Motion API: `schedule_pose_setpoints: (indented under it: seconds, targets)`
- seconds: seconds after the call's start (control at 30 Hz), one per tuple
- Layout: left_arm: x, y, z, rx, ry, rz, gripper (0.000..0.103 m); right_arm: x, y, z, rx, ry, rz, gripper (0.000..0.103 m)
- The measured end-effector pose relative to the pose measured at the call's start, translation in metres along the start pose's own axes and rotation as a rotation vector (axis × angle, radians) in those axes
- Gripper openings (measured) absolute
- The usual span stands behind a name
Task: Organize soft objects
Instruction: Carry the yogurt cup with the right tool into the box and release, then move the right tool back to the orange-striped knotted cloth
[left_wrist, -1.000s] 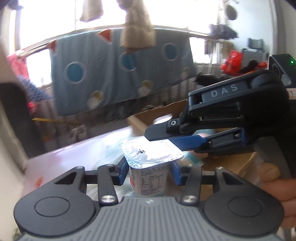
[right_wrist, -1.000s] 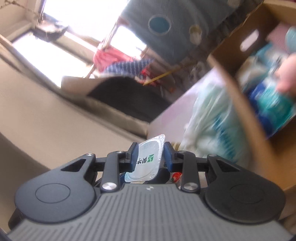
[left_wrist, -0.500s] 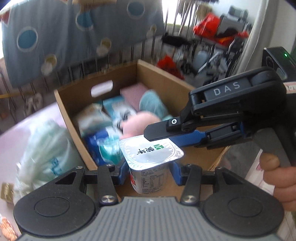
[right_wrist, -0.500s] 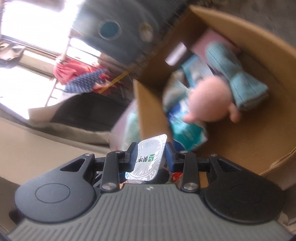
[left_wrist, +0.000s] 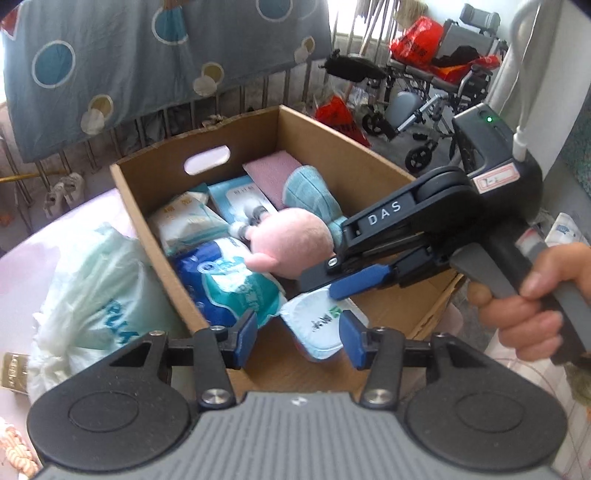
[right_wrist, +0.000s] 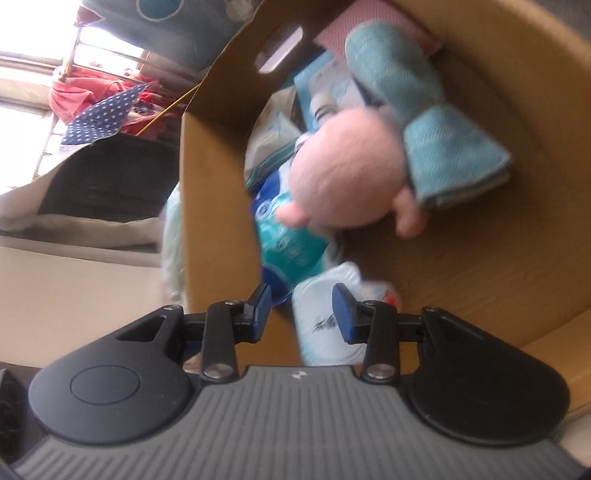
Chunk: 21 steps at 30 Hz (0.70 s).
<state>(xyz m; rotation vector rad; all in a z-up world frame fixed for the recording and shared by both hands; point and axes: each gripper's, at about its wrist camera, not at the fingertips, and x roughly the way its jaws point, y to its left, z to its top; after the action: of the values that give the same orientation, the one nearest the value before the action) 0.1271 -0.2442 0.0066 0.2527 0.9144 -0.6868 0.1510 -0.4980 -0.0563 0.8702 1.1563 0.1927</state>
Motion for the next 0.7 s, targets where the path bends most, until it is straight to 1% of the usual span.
schedule_pose_setpoints:
  seconds: [0.17,0.23,0.37,0.4,0.53,0.63,0.7]
  targets:
    - [-0.028,0.015,-0.013,-0.009,-0.048,0.049,0.050,-0.001,0.009,0.006,-0.058,-0.055,-0.105,0.037]
    - [-0.038,0.025,-0.019,-0.024,-0.064,0.079,0.051,0.005,0.006,0.008,-0.048,-0.040,-0.121,0.037]
    - [-0.060,0.049,-0.037,-0.072,-0.079,0.139,0.051,0.025,-0.004,0.006,0.010,0.047,-0.114,0.037]
    - [-0.066,0.056,-0.042,-0.084,-0.082,0.154,0.051,0.031,-0.004,0.003,0.018,0.062,-0.111,0.042]
    - [-0.084,0.084,-0.068,-0.141,-0.074,0.222,0.051,0.042,0.002,-0.007,0.026,0.111,-0.074,0.043]
    - [-0.092,0.102,-0.089,-0.179,-0.062,0.270,0.051,0.049,0.010,-0.015,0.018,0.141,-0.062,0.044]
    - [-0.097,0.112,-0.103,-0.197,-0.057,0.305,0.051,0.053,0.015,-0.020,0.011,0.150,-0.053,0.047]
